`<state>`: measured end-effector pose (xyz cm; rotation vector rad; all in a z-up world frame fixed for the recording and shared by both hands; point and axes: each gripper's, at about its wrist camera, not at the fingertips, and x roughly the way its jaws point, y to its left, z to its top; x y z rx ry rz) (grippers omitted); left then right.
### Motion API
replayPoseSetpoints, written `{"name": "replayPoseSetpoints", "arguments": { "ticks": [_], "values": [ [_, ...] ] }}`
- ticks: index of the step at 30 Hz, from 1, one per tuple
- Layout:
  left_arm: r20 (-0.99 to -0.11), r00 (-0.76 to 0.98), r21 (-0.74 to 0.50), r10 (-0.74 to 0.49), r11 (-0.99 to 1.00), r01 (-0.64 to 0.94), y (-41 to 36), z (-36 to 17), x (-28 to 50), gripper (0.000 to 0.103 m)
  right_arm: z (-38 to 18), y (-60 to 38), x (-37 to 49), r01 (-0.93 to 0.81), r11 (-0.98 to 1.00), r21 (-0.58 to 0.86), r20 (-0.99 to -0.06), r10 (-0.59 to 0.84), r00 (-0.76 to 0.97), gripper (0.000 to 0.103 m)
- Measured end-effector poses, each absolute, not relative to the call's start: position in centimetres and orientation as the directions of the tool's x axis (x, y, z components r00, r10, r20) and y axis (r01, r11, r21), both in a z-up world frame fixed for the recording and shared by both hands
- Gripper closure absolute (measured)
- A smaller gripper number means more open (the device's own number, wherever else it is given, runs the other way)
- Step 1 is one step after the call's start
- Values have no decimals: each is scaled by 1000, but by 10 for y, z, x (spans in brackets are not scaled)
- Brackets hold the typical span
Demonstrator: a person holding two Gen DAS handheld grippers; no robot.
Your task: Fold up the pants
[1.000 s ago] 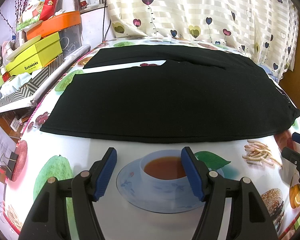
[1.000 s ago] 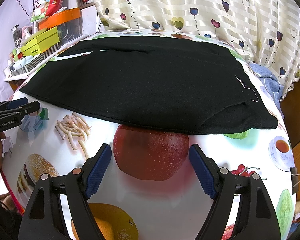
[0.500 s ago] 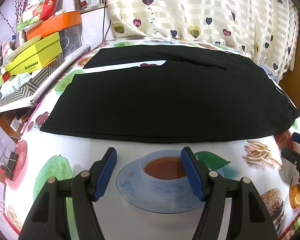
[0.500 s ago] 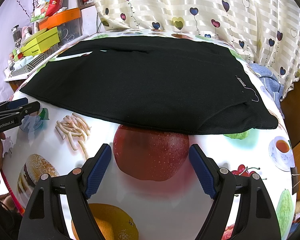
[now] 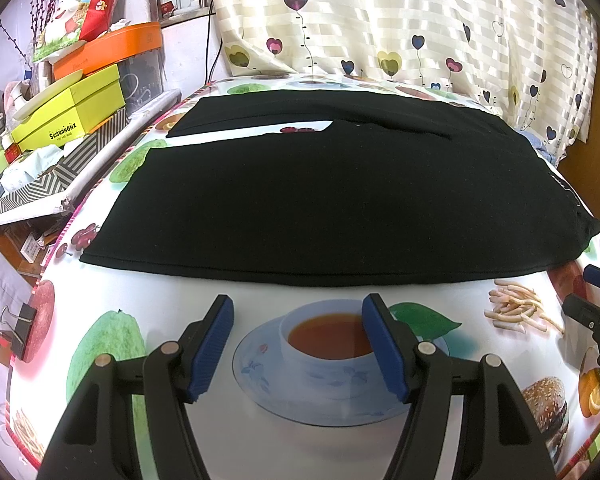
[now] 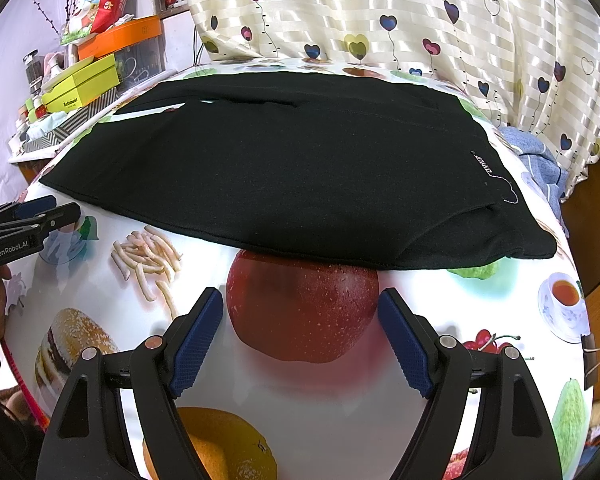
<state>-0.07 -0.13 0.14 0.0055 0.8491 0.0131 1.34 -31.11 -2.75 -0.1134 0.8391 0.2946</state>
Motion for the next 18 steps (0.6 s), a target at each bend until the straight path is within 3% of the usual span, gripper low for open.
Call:
{"name": "replayPoseSetpoints", "arguments": {
  "ticks": [18],
  "values": [
    [-750,661,11,14,1000,-9,-1,1,-1,34,-29,-312,14,-301,953,17,-747,212,630,23]
  ]
}}
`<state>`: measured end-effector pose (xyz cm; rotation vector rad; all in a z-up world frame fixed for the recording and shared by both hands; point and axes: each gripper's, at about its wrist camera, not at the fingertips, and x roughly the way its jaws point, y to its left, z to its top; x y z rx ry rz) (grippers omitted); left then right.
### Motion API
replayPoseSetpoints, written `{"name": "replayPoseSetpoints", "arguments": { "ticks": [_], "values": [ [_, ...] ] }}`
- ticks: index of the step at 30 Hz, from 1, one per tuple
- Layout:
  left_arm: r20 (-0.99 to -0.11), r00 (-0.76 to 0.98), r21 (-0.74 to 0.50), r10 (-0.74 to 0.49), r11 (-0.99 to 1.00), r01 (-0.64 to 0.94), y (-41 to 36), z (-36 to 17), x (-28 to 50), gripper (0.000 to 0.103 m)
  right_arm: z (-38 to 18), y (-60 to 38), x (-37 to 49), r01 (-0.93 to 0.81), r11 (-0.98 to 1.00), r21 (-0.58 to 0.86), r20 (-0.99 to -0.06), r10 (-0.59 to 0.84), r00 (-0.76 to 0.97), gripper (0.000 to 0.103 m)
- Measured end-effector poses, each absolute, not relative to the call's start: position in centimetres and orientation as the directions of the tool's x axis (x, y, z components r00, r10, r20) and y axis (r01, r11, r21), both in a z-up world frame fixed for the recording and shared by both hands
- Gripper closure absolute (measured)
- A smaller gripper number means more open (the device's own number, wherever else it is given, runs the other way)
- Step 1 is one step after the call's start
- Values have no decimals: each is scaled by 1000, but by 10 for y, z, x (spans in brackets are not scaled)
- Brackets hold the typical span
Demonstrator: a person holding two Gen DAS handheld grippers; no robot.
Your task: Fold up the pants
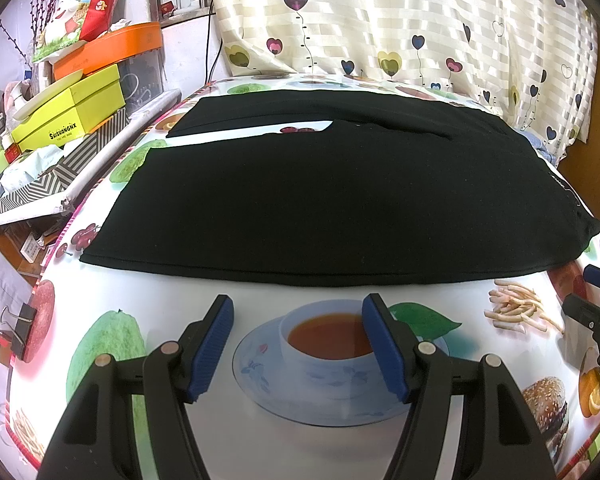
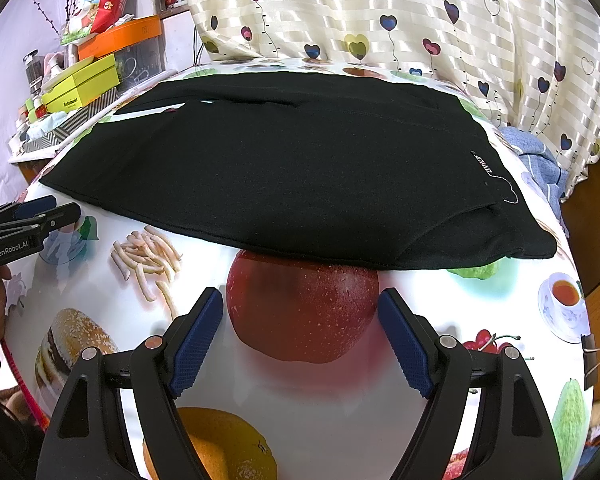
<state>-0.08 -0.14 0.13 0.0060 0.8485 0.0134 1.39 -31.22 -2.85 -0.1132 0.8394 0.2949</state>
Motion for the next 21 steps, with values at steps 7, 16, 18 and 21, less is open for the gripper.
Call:
{"name": "replayPoseSetpoints", "arguments": {
  "ticks": [7,16,18,21],
  "values": [
    [-751,660,10,14,1000,-10,-2,1,-1,34,-28,-311,15,-304,953,19,-753,214,622,23],
    [-758,652,15,10,1000,2,0,3,3,33,-26,-310,19,-310,951,22,-762,216,610,23],
    [-768,640,7,-1,1000,10,1,3,6,34,-26,-310,19,-312,949,36,-770,226,597,23],
    [-781,624,-6,-22,1000,27,3,7,10,37,-18,-309,18,-318,946,57,-760,248,601,23]
  ]
}}
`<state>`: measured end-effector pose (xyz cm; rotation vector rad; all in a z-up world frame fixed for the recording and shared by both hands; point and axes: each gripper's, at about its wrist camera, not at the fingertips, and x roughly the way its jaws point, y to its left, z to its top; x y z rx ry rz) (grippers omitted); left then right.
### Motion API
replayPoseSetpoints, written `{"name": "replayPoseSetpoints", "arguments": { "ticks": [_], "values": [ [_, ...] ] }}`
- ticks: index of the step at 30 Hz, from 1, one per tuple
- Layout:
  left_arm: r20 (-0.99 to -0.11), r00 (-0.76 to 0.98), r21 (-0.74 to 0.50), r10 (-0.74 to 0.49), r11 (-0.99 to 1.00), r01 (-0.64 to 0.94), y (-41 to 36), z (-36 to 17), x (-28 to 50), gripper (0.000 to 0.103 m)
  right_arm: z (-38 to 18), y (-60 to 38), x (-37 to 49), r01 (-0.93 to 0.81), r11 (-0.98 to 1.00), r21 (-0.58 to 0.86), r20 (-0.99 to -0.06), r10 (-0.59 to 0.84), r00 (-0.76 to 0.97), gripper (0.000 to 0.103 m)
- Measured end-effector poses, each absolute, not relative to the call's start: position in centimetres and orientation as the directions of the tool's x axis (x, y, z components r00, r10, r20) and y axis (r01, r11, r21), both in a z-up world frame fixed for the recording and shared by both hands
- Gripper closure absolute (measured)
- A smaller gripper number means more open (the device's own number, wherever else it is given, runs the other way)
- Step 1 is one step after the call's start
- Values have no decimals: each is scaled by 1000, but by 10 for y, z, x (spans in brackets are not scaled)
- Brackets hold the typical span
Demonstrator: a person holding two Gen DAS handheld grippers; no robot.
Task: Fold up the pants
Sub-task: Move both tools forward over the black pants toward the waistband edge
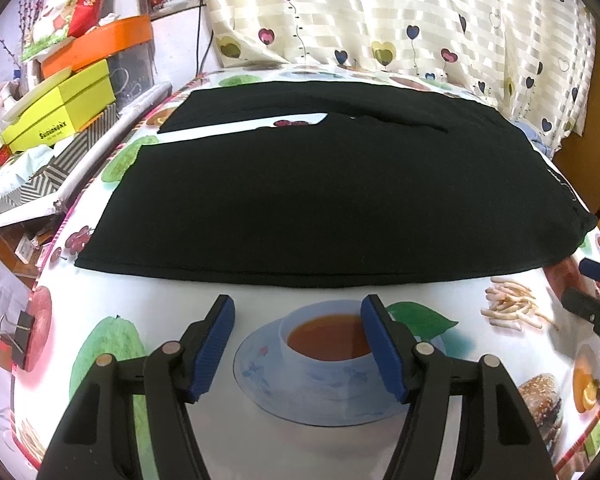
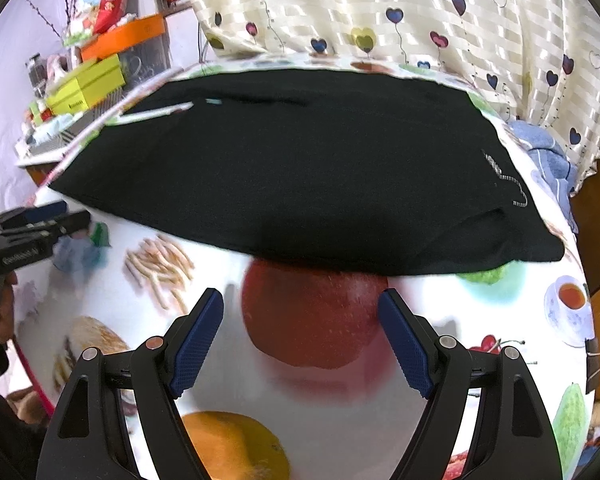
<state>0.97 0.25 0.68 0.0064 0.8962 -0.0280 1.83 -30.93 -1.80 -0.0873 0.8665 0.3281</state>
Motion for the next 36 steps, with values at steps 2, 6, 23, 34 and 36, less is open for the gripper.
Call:
{"name": "replayPoseSetpoints", "arguments": {
  "ticks": [2,6,23,34,36],
  "values": [
    [-766,642,-15,-34,999,36,2,14,8,38,-7,-306,17,-326,945,40,-740,247,625,23],
    [-731,679,-27,-62,998,61,0,34,10,38,10,-299,23,-345,938,30,-721,259,643,23],
    [-708,697,-39,-116,991,125,17,69,98,38,42,-277,112,-440,897,32,-691,338,639,23],
    [-732,673,-25,-105,992,127,43,65,180,38,43,-263,199,-514,858,4,-715,362,599,23],
    [-736,669,-25,-106,991,130,48,63,199,38,42,-263,216,-524,851,4,-718,367,592,23]
  ]
}}
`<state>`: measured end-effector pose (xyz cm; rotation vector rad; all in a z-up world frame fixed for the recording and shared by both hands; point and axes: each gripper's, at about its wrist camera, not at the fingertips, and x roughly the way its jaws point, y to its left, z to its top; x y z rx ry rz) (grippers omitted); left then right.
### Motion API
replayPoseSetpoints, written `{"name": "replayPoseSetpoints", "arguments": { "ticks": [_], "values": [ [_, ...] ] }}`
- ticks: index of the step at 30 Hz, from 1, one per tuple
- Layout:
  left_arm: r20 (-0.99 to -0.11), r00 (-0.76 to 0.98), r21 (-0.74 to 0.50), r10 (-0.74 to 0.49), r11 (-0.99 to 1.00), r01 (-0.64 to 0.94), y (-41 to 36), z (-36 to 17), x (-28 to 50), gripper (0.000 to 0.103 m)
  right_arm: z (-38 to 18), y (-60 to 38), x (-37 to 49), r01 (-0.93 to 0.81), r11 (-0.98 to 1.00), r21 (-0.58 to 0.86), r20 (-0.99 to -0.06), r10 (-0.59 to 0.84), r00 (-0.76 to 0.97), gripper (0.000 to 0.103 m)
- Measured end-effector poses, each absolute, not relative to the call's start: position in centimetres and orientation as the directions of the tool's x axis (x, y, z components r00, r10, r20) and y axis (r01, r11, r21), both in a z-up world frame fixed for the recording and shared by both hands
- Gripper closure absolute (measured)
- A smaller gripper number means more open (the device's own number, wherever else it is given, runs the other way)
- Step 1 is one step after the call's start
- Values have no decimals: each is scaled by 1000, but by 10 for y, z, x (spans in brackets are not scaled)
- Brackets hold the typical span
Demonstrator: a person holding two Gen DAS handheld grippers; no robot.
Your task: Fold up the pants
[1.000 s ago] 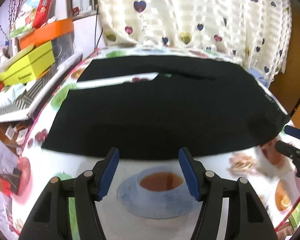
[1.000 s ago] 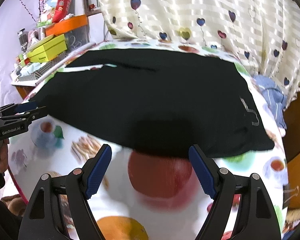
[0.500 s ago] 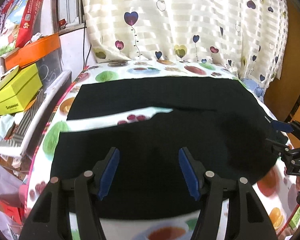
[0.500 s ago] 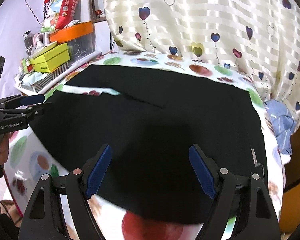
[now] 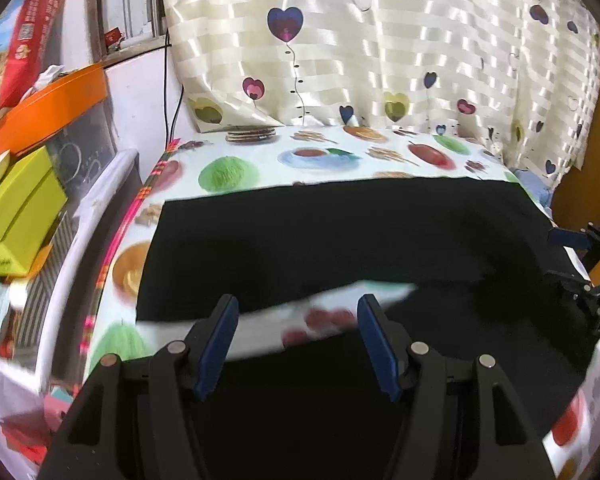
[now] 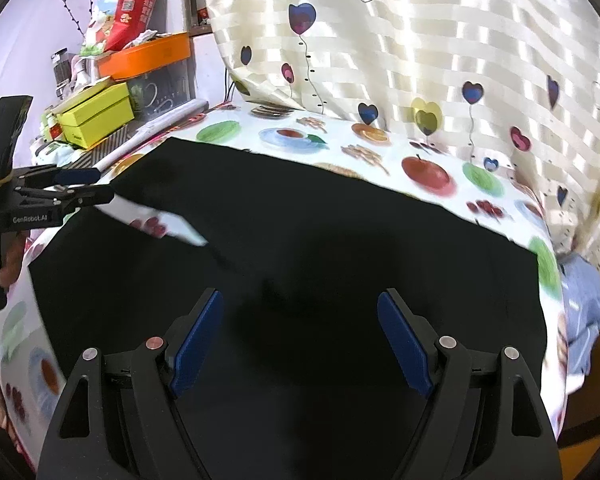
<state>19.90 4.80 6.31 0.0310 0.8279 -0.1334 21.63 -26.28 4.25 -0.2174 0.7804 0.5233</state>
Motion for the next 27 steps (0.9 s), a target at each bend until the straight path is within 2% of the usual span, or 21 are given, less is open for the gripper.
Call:
{"name": "replayPoseSetpoints", "arguments": {
  "ticks": [8,15,21,27],
  "values": [
    [-755,652,29,-74,989,146,65,55,270,38,38,-270,296,-559,829,10,-740,382,554,23],
    [-780,626,37,-21,996,80,95,33,327,38,27,-285,359,-543,840,15,-770,357,530,23],
    [-769,640,81,-2,992,101,99,25,345,38,17,-291,397,-550,834,34,-790,360,497,23],
    [-806,592,101,-4,984,145,96,6,365,37,2,-292,425,-553,830,74,-810,374,452,23]
  ]
}}
